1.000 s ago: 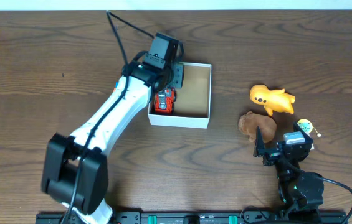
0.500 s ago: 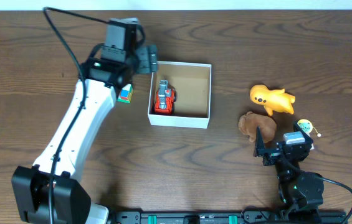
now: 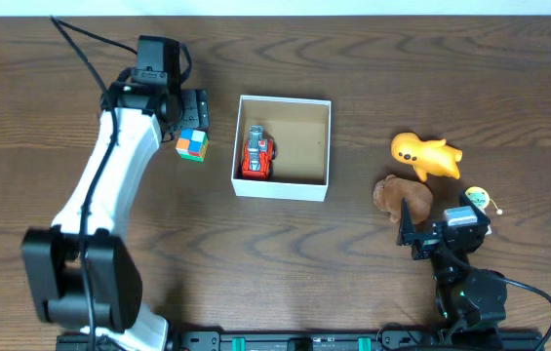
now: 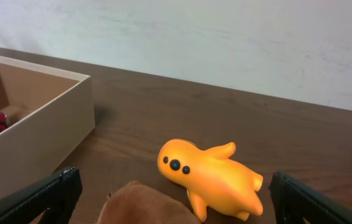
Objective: Pack container
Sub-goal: 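Move the left gripper back to the Rubik's cube and grasp it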
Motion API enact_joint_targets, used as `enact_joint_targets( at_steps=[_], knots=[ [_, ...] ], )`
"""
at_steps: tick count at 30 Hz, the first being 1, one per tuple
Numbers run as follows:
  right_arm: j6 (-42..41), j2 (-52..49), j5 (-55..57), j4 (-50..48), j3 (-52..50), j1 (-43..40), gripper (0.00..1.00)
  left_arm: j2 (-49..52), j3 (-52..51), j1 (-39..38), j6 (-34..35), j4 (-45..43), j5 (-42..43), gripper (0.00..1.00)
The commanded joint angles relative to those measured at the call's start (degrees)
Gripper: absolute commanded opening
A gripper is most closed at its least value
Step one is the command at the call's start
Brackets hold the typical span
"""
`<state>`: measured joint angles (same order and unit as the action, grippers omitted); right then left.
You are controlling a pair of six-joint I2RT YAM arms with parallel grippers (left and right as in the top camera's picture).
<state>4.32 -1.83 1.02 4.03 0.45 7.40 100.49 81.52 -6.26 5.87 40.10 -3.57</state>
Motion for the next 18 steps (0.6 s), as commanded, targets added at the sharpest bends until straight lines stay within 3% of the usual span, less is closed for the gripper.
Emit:
enact_joint_targets(
  at_steps=[1,18],
  knots=[
    [-0.9,0.1,0.0,0.2,-0.1,-0.3,0.99,4.0,-0.7,0.1,-3.6,0.0,-0.9,0.86],
    [-0.9,0.1,0.0,0.2,-0.1,-0.3,0.99,15.9,-0.7,0.1,-6.1,-2.1,1.4,0.88]
  ],
)
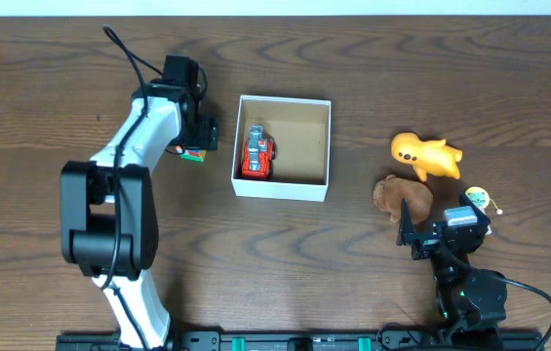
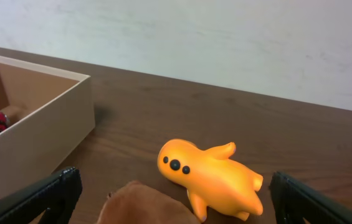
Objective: Pack container
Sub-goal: 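Move the left gripper back to the Rubik's cube and grasp it, then lift the Rubik's cube with the left gripper and carry it over the box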
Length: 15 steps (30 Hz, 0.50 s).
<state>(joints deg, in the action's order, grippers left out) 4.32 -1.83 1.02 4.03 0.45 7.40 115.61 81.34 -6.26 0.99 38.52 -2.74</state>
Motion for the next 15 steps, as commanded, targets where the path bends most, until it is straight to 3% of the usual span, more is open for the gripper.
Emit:
enact_joint_targets(
  at_steps=[1,8,15],
  knots=[
    [-0.9,0.1,0.0,0.2,-0.1,-0.3,0.99,0.9,-0.5,0.1,-1.2,-1.0,0.6,0.87],
    [-0.9,0.1,0.0,0.2,-0.1,-0.3,0.99,0.9,-0.5,0.1,-1.4,-2.2,0.6,0.85],
    [-0.9,0.1,0.0,0.2,-0.1,-0.3,0.99,0.9,-0.5,0.1,-1.4,-2.1,0.6,0.51]
  ],
)
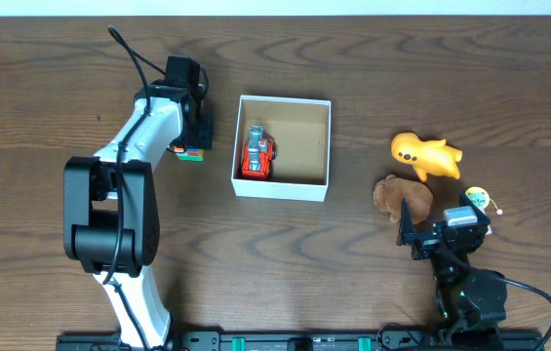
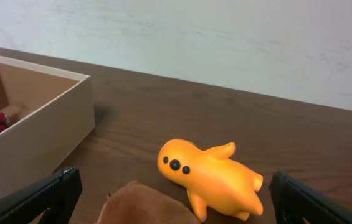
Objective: Pack container
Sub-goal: 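Lift the Rubik's cube with the left gripper and carry it over the box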
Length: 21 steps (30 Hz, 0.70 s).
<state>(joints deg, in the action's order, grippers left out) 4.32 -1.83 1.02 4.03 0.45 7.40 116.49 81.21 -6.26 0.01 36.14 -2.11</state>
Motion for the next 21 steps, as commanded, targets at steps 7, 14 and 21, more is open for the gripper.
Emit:
enact_joint_targets(
  at_steps=[7,14,21],
  knots=[
    [-0.9,0.1,0.0,0.2,-0.1,-0.3,0.99,-0.2,-0.2,0.1,-0.4,0.3,-0.1,0.51],
    [-0.9,0.1,0.0,0.2,-0.1,-0.3,0.99,-4.5,2.2,0.1,-0.4,0.2,-0.1,0.51],
    [-0.9,0.1,0.0,0.2,-0.1,-0.3,0.99,-13.3,3.1,-0.6,-0.4,-3.7,0.0,0.46]
  ],
)
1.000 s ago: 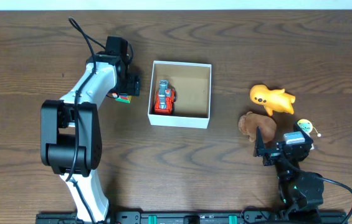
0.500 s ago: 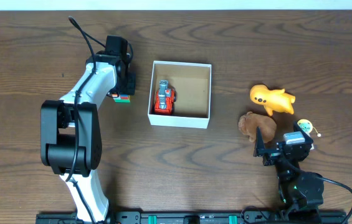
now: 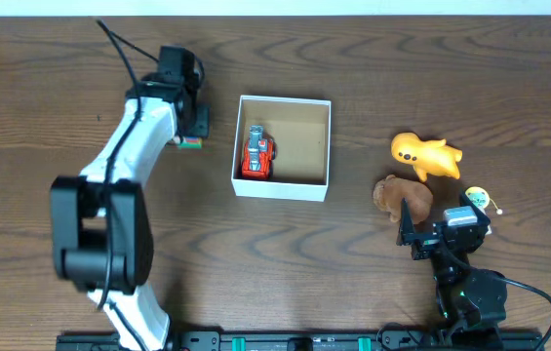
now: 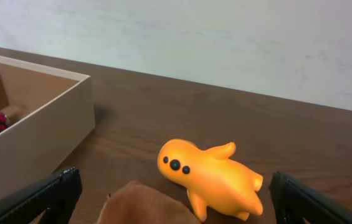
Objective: Pack container
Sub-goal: 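Lift the Rubik's cube with the left gripper and carry it over the box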
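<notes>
An open white box (image 3: 322,146) stands mid-table with a red toy car (image 3: 256,154) inside, also seen at the left edge of the right wrist view as the box (image 4: 45,134) and car. A multicoloured cube (image 3: 189,143) lies left of the box, half covered by my left gripper (image 3: 191,123), whose jaws are hidden from above. An orange toy (image 4: 216,176) and a brown plush (image 4: 147,205) lie to the right of the box. My right gripper (image 4: 174,208) stands open around the brown plush, touching nothing.
A small green and yellow object (image 3: 479,200) lies beside the right wrist. The left arm (image 3: 124,166) stretches across the left side of the table. A pale wall (image 4: 194,37) rises behind the table's far edge.
My left gripper has shifted slightly toward the far edge, so a bit more of the cube shows beneath it. The right arm and the toys have not moved.
At first my left gripper was just beyond the cube, which lay in full view. Then it was over the cube, hiding most of it, and stayed there. Now it sits slightly farther back with the cube still at about the same spot.
</notes>
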Motion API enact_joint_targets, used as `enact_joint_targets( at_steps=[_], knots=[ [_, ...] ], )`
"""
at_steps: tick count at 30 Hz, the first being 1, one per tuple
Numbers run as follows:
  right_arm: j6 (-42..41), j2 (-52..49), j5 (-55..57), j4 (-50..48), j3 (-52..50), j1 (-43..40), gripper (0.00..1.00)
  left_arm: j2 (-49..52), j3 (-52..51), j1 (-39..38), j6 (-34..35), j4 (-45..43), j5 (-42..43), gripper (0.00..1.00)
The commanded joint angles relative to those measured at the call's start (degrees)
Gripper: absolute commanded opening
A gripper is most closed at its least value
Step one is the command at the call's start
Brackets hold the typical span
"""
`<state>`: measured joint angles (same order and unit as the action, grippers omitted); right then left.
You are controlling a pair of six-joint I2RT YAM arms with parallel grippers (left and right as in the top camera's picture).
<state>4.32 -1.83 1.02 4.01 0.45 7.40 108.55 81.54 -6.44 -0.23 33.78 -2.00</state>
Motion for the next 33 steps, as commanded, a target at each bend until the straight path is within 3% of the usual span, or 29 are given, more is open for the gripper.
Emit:
enact_joint_targets(
  at_steps=[1,8,17,33],
  knots=[
    [-0.9,0.1,0.0,0.2,-0.1,-0.3,0.99,-6.6,2.8,-0.7,-0.2,-2.2,0.0,0.45],
    [-0.9,0.1,0.0,0.2,-0.1,-0.3,0.99,-12.9,2.8,-4.3,0.0,-10.2,2.9,0.44],
    [-0.9,0.1,0.0,0.2,-0.1,-0.3,0.99,-13.1,2.8,-10.9,2.0,-17.4,5.7,0.4],
    [-0.9,0.1,0.0,0.2,-0.1,-0.3,0.99,-8.9,2.7,-19.5,10.6,-16.0,6.1,0.4]
  ],
)
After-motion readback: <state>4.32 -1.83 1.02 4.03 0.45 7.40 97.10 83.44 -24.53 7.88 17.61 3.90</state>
